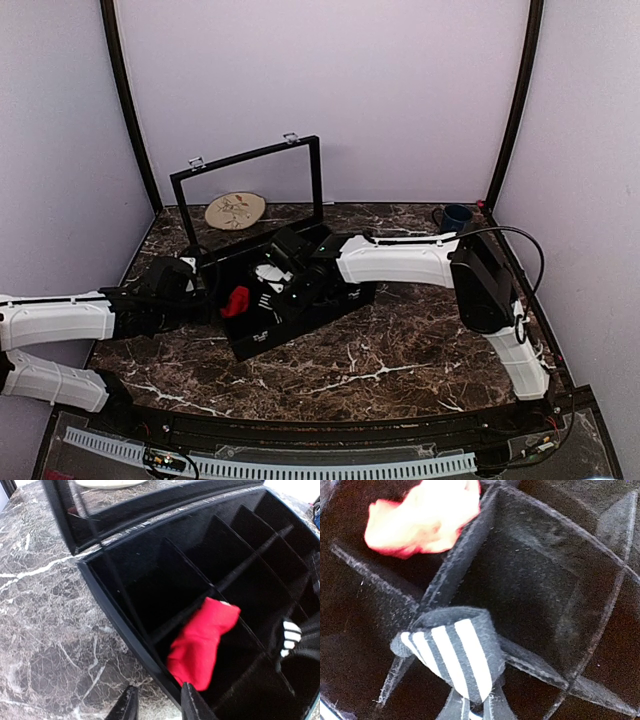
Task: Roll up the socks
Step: Move the right arm with the bin to the storage box, then place the sock in the storage box.
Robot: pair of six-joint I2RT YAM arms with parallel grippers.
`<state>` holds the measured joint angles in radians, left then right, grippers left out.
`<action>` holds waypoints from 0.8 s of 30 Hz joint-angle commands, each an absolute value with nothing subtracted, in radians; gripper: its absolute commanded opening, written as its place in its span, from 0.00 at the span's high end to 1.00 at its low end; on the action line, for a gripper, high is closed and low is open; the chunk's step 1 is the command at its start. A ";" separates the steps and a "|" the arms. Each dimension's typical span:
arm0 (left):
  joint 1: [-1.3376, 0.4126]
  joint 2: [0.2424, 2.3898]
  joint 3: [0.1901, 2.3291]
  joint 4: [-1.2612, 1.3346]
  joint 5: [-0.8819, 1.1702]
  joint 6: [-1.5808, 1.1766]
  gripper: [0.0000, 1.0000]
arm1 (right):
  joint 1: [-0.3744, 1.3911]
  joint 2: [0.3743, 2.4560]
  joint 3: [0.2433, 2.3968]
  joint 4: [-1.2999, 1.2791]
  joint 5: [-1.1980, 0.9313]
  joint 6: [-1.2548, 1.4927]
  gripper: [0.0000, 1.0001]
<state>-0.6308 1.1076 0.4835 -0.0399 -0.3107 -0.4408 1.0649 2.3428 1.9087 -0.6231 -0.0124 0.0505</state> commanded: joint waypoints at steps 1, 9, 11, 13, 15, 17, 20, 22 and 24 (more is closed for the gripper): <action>-0.621 1.073 0.483 -0.142 -0.306 -0.472 0.68 | 1.216 2.505 1.688 -1.195 -0.161 0.071 1.00; -0.621 1.050 0.558 -0.207 -0.280 -0.443 0.68 | 1.221 2.444 1.652 -1.250 -0.091 0.129 1.00; -0.621 1.044 0.560 -0.199 -0.277 -0.435 0.68 | 1.219 2.444 1.658 -1.258 -0.074 0.138 1.00; -0.621 1.041 0.557 -0.183 -0.271 -0.425 0.68 | 1.219 2.452 1.676 -1.268 -0.050 0.153 1.00; -0.621 1.039 0.552 -0.171 -0.265 -0.424 0.68 | 1.218 2.453 1.697 -1.266 -0.026 0.171 0.95; -0.621 1.039 0.549 -0.162 -0.253 -0.424 0.68 | 1.214 2.436 1.707 -1.253 0.006 0.206 0.91; -0.621 1.040 0.546 -0.152 -0.234 -0.420 0.69 | 1.206 2.386 1.700 -1.241 0.065 0.257 0.91; -0.621 1.043 0.546 -0.140 -0.217 -0.414 0.71 | 1.200 2.347 1.694 -1.245 0.121 0.282 0.93; -0.621 1.052 0.550 -0.129 -0.207 -0.413 0.73 | 1.196 2.314 1.693 -1.256 0.154 0.294 0.94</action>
